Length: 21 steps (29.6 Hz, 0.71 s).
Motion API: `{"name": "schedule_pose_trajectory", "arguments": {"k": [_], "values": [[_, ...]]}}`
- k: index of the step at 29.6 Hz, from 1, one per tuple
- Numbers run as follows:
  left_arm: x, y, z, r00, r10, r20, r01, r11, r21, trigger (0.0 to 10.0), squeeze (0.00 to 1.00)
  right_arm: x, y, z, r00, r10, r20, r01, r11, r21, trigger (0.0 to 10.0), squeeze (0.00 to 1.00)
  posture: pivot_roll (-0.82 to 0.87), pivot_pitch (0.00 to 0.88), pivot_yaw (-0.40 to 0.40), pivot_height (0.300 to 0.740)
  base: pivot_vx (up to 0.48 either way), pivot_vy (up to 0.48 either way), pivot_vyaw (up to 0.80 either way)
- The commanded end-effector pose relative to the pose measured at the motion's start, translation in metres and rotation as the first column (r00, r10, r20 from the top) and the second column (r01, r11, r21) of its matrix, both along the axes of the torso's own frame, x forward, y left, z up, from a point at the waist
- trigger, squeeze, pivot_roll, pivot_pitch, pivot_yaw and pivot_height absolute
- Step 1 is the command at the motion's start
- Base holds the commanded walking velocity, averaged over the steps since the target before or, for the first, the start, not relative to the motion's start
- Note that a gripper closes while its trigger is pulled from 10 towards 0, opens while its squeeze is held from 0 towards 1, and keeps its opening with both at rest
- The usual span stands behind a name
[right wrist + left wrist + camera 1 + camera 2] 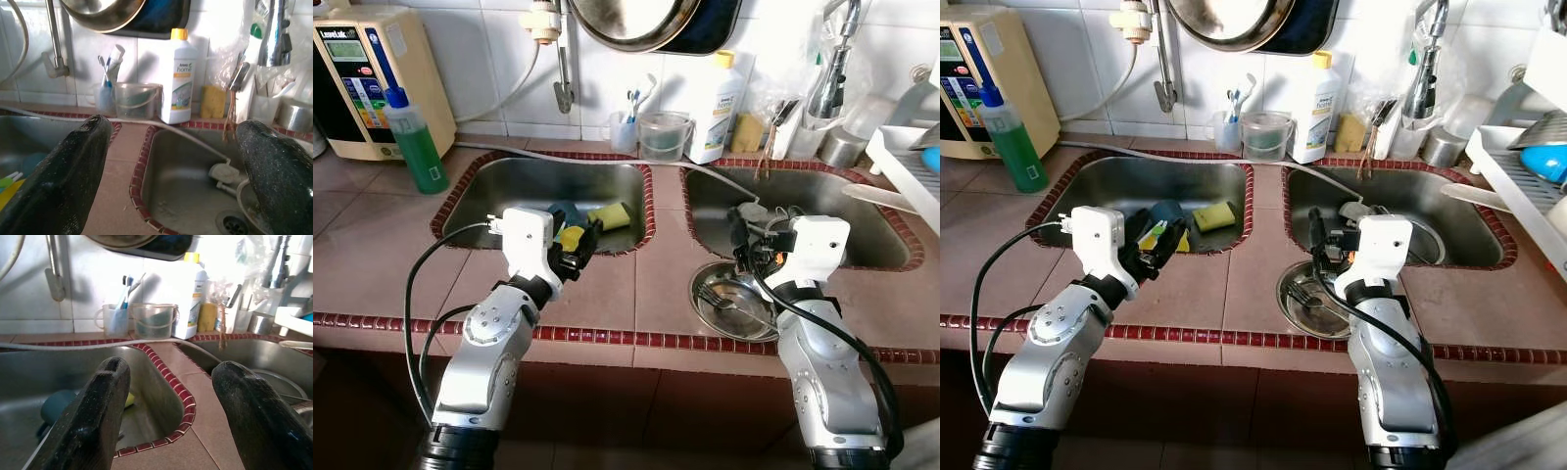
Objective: Kitchen organization
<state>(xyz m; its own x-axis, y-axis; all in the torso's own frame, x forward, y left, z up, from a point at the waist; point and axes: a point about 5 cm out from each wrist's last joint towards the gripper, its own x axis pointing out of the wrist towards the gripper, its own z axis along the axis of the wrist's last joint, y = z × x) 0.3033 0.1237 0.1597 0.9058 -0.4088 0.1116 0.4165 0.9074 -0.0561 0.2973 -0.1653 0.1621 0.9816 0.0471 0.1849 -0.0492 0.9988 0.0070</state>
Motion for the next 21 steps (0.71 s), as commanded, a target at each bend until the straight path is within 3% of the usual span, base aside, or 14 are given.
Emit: {"name": "schedule_pose_trajectory", "arguments": {"k": [1, 4, 15, 21], "values": [[-0.001, -0.002, -0.002, 1.0, -0.015, -0.003, 0.015, 1.0, 0.016, 10.0, 0.0, -0.001, 0.004, -0.004, 1.0, 0.014, -0.026, -0.014, 1.0, -0.003, 10.0, 0.0, -0.15, 0.0, 0.003, 0.74, 0.0, 0.0, 0.0], [-0.003, -0.004, -0.002, 0.999, -0.04, 0.002, 0.04, 0.999, 0.036, 10.0, 0.0, -0.002, 0.012, -0.015, 0.993, 0.054, -0.109, -0.053, 0.998, 0.016, 10.0, 0.0, -0.15, 0.0, 0.004, 0.74, 0.0, 0.0, 0.0], [-0.023, -0.012, -0.017, 0.984, -0.179, 0.003, 0.177, 0.974, 0.143, 10.0, 0.0, -0.007, 0.013, -0.026, 0.982, 0.037, -0.187, -0.039, 0.999, -0.008, 10.0, 0.0, -0.16, 0.006, 0.006, 0.74, 0.0, 0.0, 0.0], [-0.026, -0.011, -0.02, 0.982, -0.188, -0.004, 0.186, 0.97, 0.158, 10.0, 0.0, -0.008, 0.012, -0.028, 0.975, 0.019, -0.222, -0.019, 1.0, 0.004, 10.0, 0.0, -0.16, 0.013, 0.004, 0.74, 0.0, 0.0, 0.0]]}}
